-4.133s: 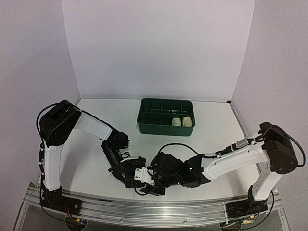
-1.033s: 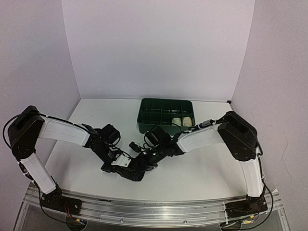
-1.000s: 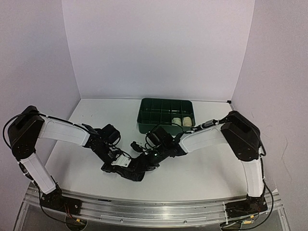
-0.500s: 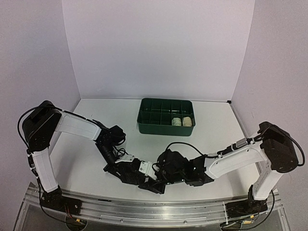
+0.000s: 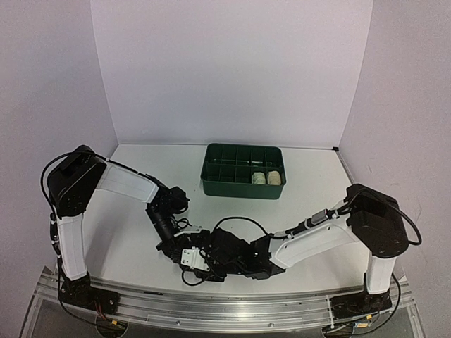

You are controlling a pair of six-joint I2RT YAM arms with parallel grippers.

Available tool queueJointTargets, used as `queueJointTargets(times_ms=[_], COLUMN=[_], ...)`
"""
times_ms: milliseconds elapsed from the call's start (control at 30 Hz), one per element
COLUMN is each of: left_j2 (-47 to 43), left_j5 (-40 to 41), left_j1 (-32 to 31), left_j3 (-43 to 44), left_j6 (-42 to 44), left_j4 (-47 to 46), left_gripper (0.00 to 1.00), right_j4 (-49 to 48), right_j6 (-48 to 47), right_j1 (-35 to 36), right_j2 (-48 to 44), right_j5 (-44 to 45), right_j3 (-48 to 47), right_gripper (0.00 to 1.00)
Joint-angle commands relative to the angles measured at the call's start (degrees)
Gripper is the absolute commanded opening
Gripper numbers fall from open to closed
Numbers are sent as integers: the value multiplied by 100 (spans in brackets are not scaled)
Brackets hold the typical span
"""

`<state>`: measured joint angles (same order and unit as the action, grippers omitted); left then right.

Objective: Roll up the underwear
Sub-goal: Roll the underwear to the center of the board.

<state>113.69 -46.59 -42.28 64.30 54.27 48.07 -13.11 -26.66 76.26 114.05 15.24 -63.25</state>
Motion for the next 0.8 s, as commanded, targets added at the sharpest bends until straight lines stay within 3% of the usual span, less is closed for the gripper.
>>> queueJointTargets(times_ms=[0, 100, 133, 167, 233, 333, 433, 600, 767], left_j2=[198, 185, 163, 85, -182, -748, -1386, -1935, -1962], left_j5=[204, 190, 181, 143, -16, -255, -162, 70, 1059], left_j1=[-22, -21, -11, 27, 187, 623, 945, 933, 175], left_j3=[112, 130, 137, 139, 109, -76, -410, -696, -797], left_j6=[-110, -110, -115, -129, -146, -103, 171, 625, 790], left_j4=[131, 142, 142, 126, 43, -313, -755, -1157, -1811], left_gripper=[0, 3, 8, 20, 42, 59, 64, 69, 70], right_j4=[703, 857, 913, 956, 991, 989, 978, 660, 9], right_j6=[273, 616, 746, 883, 1301, 2249, 3122, 4503, 5201], right_j1=[3, 3, 3, 1, -35, -322, -714, -1330, -1662], right_j2=[284, 288, 278, 254, 188, 125, 240, 669, 911], right_j5=[68, 7, -26, -61, -181, -1062, -2033, -3343, -3890], right_j3=[-248, -240, -224, -184, -49, 196, 269, 284, 414], right_gripper=[33, 10, 4, 0, 0, 0, 0, 0, 0])
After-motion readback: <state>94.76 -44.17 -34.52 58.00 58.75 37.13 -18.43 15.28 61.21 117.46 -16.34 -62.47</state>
